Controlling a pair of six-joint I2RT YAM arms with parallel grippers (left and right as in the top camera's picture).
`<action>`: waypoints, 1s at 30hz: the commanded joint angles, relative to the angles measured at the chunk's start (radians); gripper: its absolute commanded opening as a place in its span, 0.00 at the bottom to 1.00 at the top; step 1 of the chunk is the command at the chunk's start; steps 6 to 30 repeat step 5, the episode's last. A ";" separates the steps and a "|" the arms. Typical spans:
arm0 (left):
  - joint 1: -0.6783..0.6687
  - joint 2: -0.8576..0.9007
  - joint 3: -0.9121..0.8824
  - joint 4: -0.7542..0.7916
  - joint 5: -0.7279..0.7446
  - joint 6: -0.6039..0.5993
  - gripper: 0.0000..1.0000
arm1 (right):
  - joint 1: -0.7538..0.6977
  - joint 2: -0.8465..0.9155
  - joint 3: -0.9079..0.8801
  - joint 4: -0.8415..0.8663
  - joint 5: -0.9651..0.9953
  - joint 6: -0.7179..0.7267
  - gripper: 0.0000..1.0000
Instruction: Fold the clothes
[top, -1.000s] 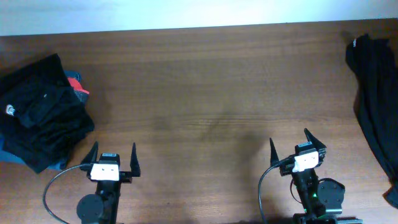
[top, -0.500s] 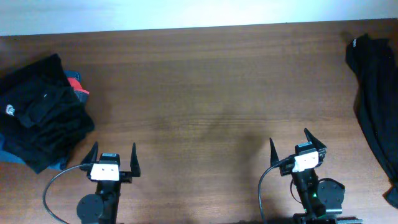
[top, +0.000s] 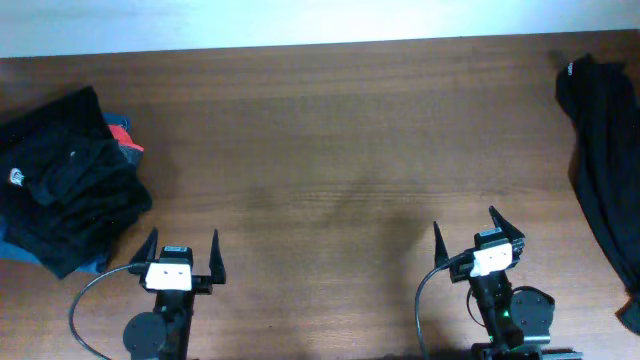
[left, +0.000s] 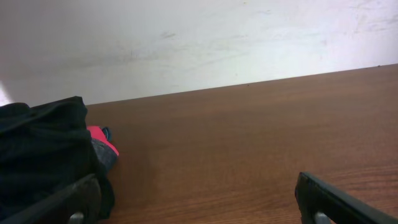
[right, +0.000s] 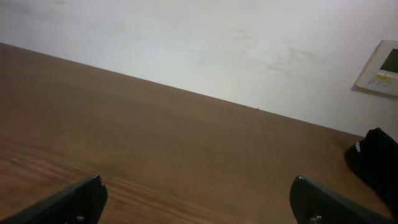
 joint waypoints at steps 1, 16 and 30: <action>-0.002 -0.010 -0.005 -0.001 -0.011 -0.006 0.99 | 0.007 -0.008 -0.005 -0.007 0.011 0.004 0.99; -0.002 -0.010 -0.005 -0.001 -0.011 -0.006 0.99 | 0.007 -0.008 -0.005 -0.007 0.011 0.004 0.99; -0.002 -0.010 -0.005 -0.001 -0.011 -0.006 0.99 | 0.007 -0.008 -0.005 -0.007 0.011 0.004 0.99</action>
